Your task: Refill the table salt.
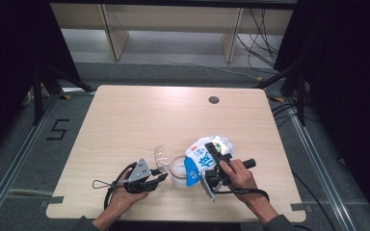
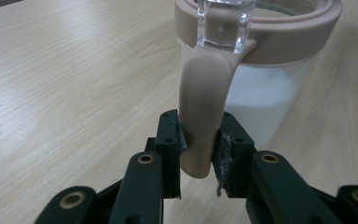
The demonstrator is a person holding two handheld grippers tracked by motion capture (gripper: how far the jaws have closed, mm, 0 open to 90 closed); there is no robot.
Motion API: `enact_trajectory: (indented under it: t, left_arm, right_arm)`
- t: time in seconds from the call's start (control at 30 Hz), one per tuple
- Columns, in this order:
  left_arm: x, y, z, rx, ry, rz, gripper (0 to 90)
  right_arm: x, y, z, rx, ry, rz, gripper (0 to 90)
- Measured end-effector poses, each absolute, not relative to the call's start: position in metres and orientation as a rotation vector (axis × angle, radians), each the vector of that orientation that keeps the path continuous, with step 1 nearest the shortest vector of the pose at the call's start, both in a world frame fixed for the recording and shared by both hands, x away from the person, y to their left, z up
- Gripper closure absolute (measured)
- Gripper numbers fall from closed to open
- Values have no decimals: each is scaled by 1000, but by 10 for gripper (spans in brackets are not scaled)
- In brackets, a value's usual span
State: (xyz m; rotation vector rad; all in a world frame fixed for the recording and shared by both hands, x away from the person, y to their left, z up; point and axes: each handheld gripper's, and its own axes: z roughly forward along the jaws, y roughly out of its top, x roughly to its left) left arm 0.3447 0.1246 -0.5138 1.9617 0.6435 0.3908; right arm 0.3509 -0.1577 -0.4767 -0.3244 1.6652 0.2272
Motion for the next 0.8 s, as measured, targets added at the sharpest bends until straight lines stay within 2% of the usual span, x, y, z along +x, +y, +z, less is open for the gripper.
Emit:
enact_trajectory:
  t: [0.8]
  left_arm:
    - [345,124,-514,1961,641,386,722]
  right_arm:
    - [355,-169,-466,-174,1757,389,870]
